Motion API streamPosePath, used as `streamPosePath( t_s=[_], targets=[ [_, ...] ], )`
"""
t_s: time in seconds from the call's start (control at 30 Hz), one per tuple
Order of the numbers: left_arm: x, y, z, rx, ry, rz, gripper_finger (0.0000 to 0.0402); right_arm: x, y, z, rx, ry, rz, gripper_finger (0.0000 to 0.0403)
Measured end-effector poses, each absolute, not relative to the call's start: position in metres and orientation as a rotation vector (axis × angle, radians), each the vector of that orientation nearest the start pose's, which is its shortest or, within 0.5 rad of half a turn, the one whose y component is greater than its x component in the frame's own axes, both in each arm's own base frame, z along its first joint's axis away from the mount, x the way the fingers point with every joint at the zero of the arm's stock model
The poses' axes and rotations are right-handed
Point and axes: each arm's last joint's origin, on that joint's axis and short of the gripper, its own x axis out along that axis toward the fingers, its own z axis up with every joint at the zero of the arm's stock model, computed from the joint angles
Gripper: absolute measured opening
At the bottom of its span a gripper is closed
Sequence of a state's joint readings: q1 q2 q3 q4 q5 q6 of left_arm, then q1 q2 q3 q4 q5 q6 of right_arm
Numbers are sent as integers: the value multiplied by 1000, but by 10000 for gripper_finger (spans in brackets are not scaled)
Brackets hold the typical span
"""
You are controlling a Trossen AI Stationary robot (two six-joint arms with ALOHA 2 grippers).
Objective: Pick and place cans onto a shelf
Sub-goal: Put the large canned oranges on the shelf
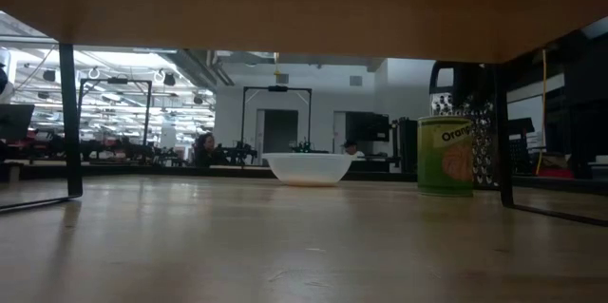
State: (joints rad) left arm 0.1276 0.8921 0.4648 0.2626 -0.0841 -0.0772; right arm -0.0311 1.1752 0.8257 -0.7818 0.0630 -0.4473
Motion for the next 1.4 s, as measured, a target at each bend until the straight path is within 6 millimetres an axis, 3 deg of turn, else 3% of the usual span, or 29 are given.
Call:
streamPosePath(
  t_s=[0.53,1.0,1.4],
  targets=[
    [195,28,246,-80,159,218,121,222,-8,215,-392,1202,211,127],
    [195,28,246,-80,159,218,121,224,-8,215,-400,1198,202,16],
    [195,28,246,-80,159,218,121,226,-9,219,-405,1204,193,2]
  ],
)
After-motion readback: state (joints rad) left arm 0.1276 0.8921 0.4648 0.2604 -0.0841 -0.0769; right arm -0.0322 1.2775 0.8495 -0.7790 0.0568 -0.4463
